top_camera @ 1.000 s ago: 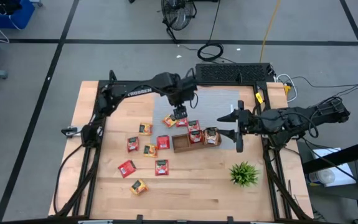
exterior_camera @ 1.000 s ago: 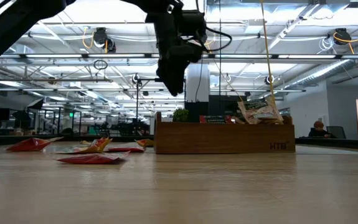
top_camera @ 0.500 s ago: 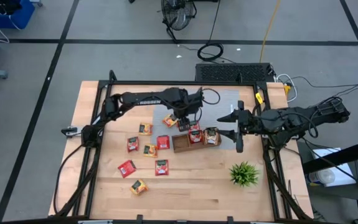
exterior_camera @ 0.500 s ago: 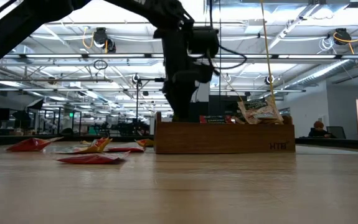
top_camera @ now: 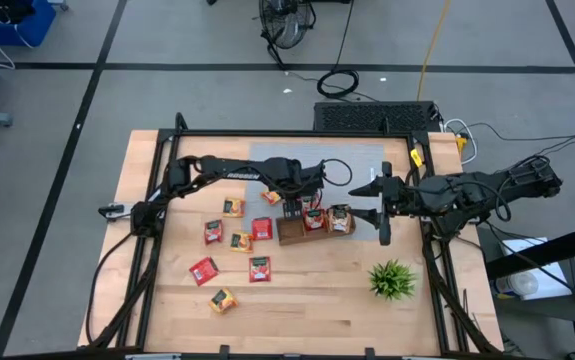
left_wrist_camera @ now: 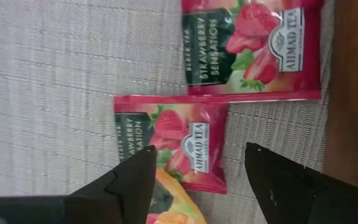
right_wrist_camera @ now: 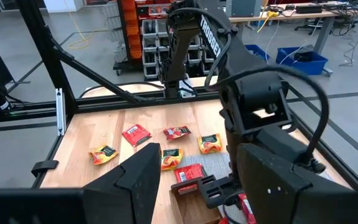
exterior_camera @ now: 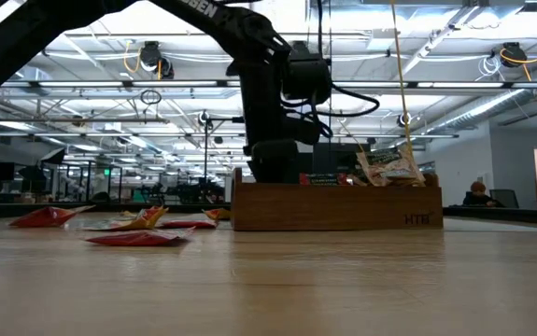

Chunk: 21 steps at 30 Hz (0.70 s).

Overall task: Pick & Place Tea
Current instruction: Put the red tea bag into the middle section of the wooden organizer

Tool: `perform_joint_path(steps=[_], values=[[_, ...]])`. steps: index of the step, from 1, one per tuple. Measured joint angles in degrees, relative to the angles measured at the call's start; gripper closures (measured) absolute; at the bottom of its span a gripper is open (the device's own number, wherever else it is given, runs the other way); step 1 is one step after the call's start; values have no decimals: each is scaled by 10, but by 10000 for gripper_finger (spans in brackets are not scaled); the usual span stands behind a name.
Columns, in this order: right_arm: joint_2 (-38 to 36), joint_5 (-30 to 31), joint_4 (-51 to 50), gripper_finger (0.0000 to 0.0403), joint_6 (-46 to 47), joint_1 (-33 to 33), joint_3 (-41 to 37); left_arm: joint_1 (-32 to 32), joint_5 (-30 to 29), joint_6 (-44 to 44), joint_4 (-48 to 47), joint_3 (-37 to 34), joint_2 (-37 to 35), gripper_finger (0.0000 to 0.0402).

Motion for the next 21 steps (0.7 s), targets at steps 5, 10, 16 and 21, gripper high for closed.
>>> perform_joint_path(steps=[5,10,16,21], values=[[0,0,0,206,0,0,0,10,20,3,7,-18,-2,156],[0,0,0,206,0,0,0,9,28,16,20,-44,-1,156],[0,0,2,206,0,0,0,11,23,28,39,-51,-1,157],[0,0,2,206,0,0,0,11,27,29,40,-52,-1,208]])
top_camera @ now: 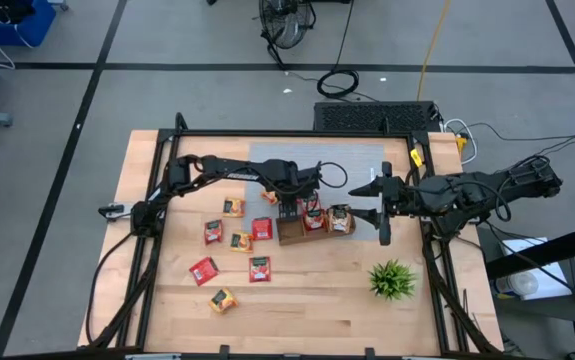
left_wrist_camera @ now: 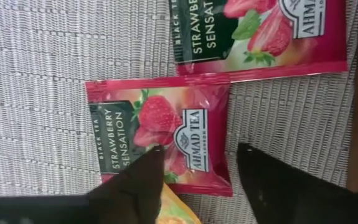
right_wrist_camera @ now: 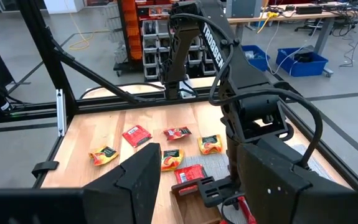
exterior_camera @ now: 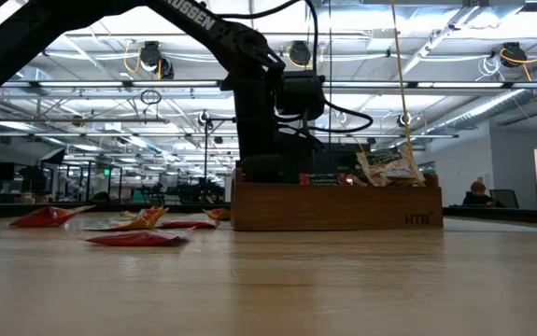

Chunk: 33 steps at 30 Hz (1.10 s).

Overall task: Pick & Place Tea
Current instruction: Put the red tea bag into the middle section of the wooden organizer

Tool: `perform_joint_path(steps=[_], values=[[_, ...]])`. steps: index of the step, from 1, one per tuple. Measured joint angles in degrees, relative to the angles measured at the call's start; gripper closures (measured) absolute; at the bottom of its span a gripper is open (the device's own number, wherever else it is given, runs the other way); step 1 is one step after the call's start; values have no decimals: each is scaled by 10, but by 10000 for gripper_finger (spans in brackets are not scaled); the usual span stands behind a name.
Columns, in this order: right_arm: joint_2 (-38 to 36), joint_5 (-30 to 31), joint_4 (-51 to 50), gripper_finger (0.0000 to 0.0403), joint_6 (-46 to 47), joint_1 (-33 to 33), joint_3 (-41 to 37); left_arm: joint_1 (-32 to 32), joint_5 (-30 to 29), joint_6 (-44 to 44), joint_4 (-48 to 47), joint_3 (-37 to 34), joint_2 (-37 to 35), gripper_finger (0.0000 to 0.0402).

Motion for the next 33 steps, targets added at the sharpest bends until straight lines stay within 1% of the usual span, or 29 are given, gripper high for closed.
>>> perform_joint_path(steps=[3,7,8,15,18,21,24,29,30,33], values=[[0,0,0,206,0,0,0,2,18,1,0,0,0,269],[0,0,0,206,-7,0,0,5,32,1,0,0,0,369],[0,0,0,206,-9,0,0,7,35,0,0,0,-1,384],[0,0,0,206,-16,0,0,10,38,-10,-1,2,-1,397],[0,0,0,206,-17,0,0,5,30,-14,-24,20,1,398],[0,9,0,206,-17,0,0,-4,23,-7,-58,52,1,399],[-1,32,1,206,2,0,0,-14,-4,5,-107,93,1,400],[-7,29,31,206,36,-1,0,-21,-38,16,-188,174,1,401],[-10,20,39,206,42,0,0,-21,-43,16,-209,190,1,401],[-23,-37,64,206,42,0,0,-21,-58,16,-268,241,1,401]])
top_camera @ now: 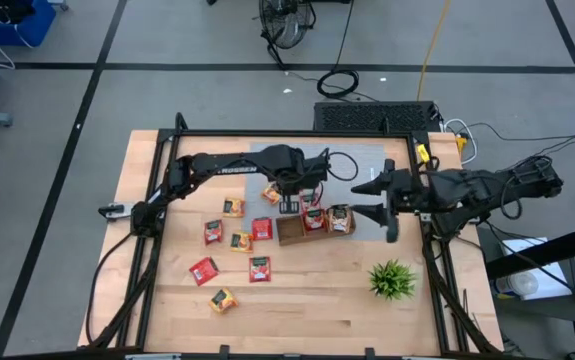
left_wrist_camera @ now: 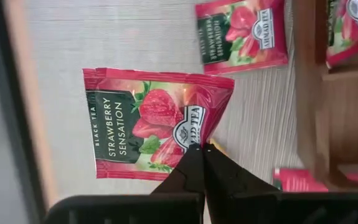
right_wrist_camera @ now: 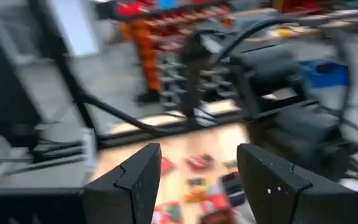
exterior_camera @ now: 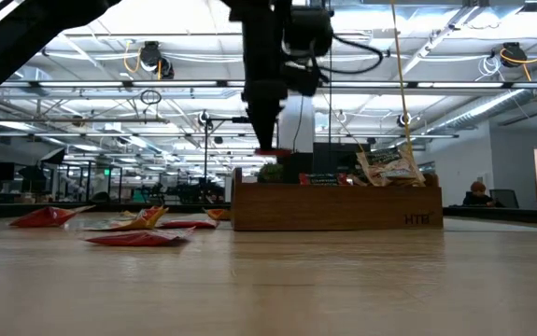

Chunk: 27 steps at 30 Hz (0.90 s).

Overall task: Pick & Place Tea
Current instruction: Put the red tea bag into the middle section of the wooden organizer

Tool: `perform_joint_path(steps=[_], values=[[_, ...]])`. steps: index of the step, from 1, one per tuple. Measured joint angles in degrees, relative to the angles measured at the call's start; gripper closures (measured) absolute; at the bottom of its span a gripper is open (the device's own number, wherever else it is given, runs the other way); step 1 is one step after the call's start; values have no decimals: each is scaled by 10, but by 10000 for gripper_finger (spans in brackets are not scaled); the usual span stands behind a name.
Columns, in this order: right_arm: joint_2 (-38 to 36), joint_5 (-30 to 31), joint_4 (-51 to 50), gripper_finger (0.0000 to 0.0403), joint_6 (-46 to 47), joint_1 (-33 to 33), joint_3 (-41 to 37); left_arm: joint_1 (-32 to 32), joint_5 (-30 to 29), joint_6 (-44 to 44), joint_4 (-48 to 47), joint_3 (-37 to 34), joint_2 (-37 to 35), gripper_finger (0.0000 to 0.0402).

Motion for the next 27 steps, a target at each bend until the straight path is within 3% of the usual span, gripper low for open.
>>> perform_joint_path(steps=[7,10,15,24,27], values=[[-30,-113,5,206,3,0,0,-11,-3,-15,-117,123,-10,401],[-30,-135,4,206,3,1,0,-23,-10,-36,-118,121,-51,401],[-28,-123,-11,206,-21,0,0,-54,-47,-83,-139,123,-121,401],[-5,-50,-12,206,-37,-3,0,-119,-58,-114,-137,123,-211,402],[8,-48,-12,206,-28,-7,0,-154,-96,-127,-137,123,-231,402]])
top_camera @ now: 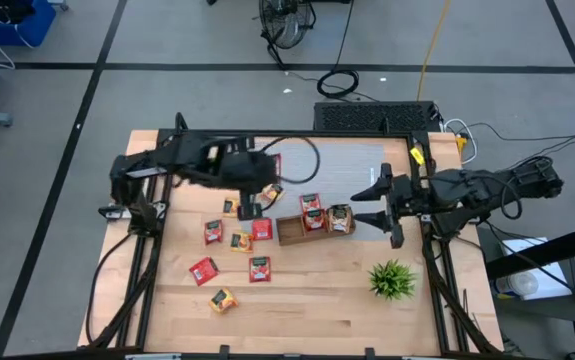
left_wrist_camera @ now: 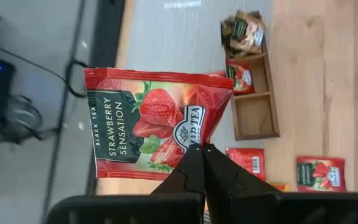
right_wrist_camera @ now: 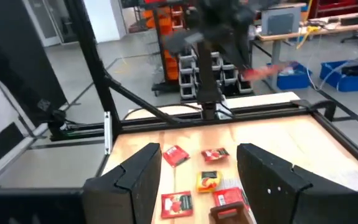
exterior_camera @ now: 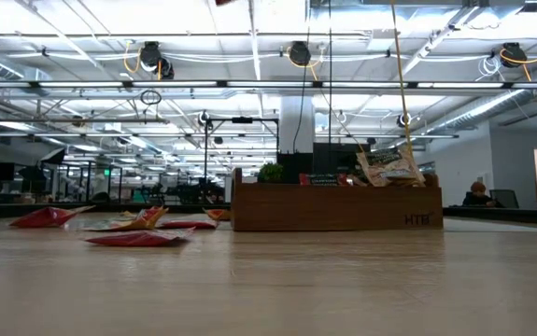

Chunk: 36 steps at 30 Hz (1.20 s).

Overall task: Pick & Place Tea
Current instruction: Put the red tea bag into the middle section of the wooden organizer

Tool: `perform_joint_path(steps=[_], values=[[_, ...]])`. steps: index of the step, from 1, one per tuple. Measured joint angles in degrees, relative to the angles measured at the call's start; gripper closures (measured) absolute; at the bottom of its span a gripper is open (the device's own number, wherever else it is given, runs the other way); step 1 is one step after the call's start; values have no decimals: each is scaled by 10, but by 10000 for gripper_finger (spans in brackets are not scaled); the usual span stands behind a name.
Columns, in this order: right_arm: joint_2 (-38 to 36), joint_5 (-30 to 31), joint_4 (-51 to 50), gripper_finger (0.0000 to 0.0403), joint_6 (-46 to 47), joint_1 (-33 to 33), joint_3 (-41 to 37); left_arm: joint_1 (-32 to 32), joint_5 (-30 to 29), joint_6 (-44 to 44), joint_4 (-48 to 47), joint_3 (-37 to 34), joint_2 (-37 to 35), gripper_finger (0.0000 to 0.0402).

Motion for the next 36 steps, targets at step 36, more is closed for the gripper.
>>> perform_joint_path(steps=[36], values=[[164,-5,148,206,246,-108,0,-121,-249,251,129,-1,125,401]])
